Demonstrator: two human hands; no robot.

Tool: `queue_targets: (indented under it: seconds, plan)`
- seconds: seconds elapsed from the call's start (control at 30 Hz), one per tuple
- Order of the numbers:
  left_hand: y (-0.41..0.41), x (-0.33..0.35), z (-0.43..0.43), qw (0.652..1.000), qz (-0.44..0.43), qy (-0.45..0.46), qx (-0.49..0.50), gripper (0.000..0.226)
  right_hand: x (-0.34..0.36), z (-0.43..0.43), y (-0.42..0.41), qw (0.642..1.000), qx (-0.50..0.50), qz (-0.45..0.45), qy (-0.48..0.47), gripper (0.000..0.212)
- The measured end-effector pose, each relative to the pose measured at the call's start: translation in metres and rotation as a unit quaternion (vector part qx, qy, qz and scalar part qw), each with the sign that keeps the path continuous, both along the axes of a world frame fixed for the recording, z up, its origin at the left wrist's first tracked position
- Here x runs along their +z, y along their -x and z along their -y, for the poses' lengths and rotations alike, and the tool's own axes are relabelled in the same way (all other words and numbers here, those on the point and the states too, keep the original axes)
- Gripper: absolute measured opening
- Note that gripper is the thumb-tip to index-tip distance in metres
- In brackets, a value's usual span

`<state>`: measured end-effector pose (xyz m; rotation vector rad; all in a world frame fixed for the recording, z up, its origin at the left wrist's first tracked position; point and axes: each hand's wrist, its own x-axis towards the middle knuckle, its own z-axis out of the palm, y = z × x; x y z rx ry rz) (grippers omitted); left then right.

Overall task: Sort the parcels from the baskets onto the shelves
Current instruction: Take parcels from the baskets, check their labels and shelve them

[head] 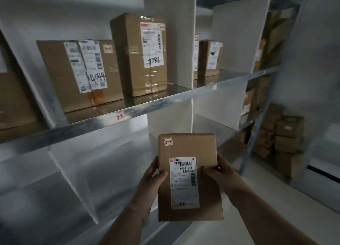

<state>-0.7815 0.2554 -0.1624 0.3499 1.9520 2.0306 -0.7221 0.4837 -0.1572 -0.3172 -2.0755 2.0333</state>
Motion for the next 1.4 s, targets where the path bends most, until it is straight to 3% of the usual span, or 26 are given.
queue_targets:
  seconds: [0.13, 0.33, 0.47, 0.63, 0.7, 0.8, 1.0, 1.4]
  plan:
    - [0.003, 0.005, 0.003, 0.997, -0.007, -0.001, 0.078, 0.051, -0.002, -0.006, 0.047, 0.995, 0.08, -0.007, -0.051, 0.061]
    - [-0.004, 0.005, 0.022, 0.986, -0.016, 0.011, 0.169, 0.039, -0.012, 0.016, 0.098, 0.977, 0.206, -0.019, -0.05, 0.07]
    - [0.013, 0.0, 0.049, 0.974, -0.016, 0.044, 0.222, 0.045, -0.016, 0.047, 0.13, 0.969, 0.232, -0.037, -0.077, 0.062]
    - [0.047, -0.003, 0.078, 0.948, -0.083, 0.118, 0.284, 0.052, -0.015, 0.083, 0.172, 0.967, 0.221, -0.046, -0.118, 0.07]
    - [0.063, -0.008, 0.089, 0.943, -0.085, 0.143, 0.288, 0.046, -0.015, 0.096, 0.186, 0.966, 0.223, -0.047, -0.125, 0.06]
    - [0.082, -0.019, 0.106, 0.939, -0.061, 0.168, 0.295, 0.051, -0.019, 0.113, 0.203, 0.964, 0.231, -0.035, -0.124, 0.049]
    - [0.103, -0.027, 0.121, 0.939, -0.023, 0.158, 0.305, 0.04, -0.037, 0.139, 0.225, 0.965, 0.254, -0.004, -0.07, 0.05]
    - [0.126, -0.053, 0.129, 0.922, 0.091, 0.131, 0.353, 0.068, -0.064, 0.156, 0.258, 0.938, 0.346, 0.03, -0.005, 0.076]
